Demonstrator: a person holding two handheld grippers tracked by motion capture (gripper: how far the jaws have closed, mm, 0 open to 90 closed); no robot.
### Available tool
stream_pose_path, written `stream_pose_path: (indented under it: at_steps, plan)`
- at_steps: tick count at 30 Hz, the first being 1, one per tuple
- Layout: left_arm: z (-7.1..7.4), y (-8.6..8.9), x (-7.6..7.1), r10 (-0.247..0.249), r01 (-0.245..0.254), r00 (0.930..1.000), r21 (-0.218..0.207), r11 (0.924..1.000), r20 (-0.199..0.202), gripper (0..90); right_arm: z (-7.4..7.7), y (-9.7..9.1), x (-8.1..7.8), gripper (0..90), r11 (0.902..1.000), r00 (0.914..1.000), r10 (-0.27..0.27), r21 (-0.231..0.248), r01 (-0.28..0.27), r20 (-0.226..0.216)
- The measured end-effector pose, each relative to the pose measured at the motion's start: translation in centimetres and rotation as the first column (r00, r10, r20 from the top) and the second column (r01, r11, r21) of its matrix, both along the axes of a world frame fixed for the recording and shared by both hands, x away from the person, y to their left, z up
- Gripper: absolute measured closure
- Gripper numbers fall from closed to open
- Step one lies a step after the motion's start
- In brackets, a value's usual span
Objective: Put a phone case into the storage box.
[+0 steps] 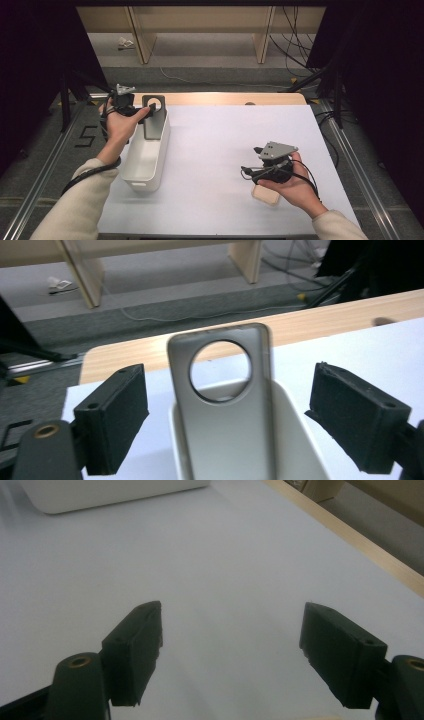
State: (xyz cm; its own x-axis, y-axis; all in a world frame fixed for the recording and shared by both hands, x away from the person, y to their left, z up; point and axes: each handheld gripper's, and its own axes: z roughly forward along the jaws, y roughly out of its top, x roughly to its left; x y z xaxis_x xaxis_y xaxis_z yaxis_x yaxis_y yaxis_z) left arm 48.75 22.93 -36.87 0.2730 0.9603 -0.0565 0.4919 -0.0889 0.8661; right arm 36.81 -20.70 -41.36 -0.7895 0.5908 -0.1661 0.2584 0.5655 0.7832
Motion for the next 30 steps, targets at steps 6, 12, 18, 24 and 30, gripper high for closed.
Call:
stream_pose_path:
  at_steps: [6,12,18,24,30]
  plan:
    - [-0.6,0.1,-3.5,-0.056,0.056,0.9984,-0.036,0.9977,0.011,5.3,-0.1,-0.2,0.2,23.6,0.9999,0.9999,-0.011,0.001,0.011,-0.011]
    - [-1.7,0.1,-6.4,-0.081,0.082,0.9964,-0.025,0.9963,0.025,3.7,-0.2,-0.4,0.3,22.5,0.9998,0.9995,-0.02,0.001,0.02,-0.024]
    - [-2.7,-0.2,-8.5,-0.109,0.11,0.9937,-0.017,0.9938,0.023,3.8,-0.2,-0.5,0.4,22.2,0.9997,0.9993,-0.026,0.004,0.026,-0.026]
    - [-2.8,-0.6,-10.3,-0.14,0.141,0.9895,-0.02,0.9898,0.036,4.8,-0.3,-1.0,0.5,21.9,0.9994,0.9991,-0.034,0.01,0.034,-0.024]
    - [-3.1,-1.5,-12.5,-0.192,0.193,0.9796,-0.011,0.9811,0.059,5.9,-0.5,-1.8,0.6,21.6,0.999,0.9983,-0.044,0.01,0.045,-0.038]
